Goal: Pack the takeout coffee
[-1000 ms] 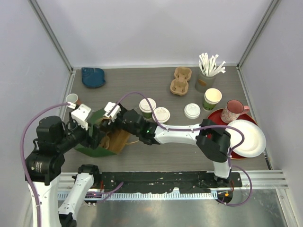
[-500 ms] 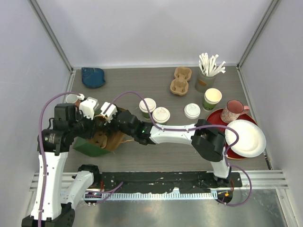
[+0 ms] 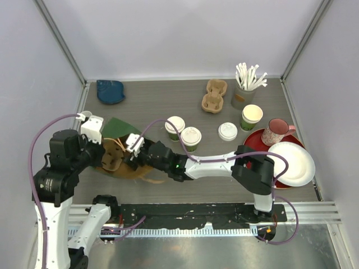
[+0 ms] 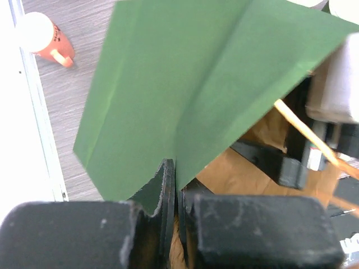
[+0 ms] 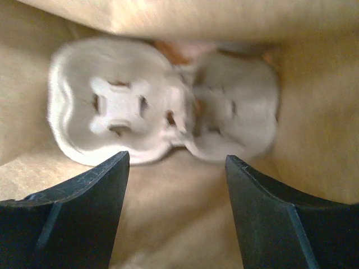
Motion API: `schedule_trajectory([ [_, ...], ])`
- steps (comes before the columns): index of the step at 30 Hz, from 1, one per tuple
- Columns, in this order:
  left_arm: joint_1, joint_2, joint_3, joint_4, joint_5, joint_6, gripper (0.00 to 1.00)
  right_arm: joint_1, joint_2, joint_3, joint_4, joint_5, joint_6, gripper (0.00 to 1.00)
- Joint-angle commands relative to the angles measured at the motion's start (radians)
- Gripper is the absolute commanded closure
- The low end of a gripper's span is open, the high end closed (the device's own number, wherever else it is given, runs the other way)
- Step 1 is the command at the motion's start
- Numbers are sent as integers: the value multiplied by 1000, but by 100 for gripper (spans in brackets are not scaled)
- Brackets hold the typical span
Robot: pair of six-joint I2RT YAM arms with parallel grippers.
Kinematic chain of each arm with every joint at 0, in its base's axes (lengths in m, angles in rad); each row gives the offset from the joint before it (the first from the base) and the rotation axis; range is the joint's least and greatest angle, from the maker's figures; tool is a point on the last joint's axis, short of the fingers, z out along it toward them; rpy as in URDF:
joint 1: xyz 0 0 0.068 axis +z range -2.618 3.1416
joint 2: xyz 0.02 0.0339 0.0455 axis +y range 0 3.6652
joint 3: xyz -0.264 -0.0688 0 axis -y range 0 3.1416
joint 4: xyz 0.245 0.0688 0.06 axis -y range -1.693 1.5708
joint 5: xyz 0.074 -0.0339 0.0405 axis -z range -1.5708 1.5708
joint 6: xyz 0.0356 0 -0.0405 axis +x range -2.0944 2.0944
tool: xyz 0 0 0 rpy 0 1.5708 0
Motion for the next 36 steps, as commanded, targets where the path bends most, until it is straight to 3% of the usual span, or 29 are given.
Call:
schedule_trajectory([
  [1, -1, -6, 5, 65, -9, -39, 100, 14, -120, -68, 192, 25, -30, 25],
  [7, -1, 10, 2, 59, -27, -52, 100, 31, -155, -156, 327, 40, -85, 24],
  [12, -1, 38, 31, 50, -22, -89, 100, 68, -134, -162, 327, 54, -185, 22],
  [17, -1, 27, 91, 36, 111, -97, 100, 74, -82, -60, 133, 47, -233, 26],
  [21, -1, -2, 114, 10, 215, -118, 100, 76, -37, 45, -41, 43, -251, 42],
  [24, -1, -20, 141, 9, 232, -140, 100, 71, -20, 97, -101, 85, -234, 43],
  [30, -1, -138, 95, -23, 314, 113, 100, 44, -57, 129, -124, 128, -141, 41],
  [32, -1, -184, 57, -46, 330, 237, 100, 45, -83, 137, -127, 105, -147, 39],
  [36, 8, -224, 26, -33, 338, 329, 100, 59, -115, 136, -130, 4, -171, 37],
])
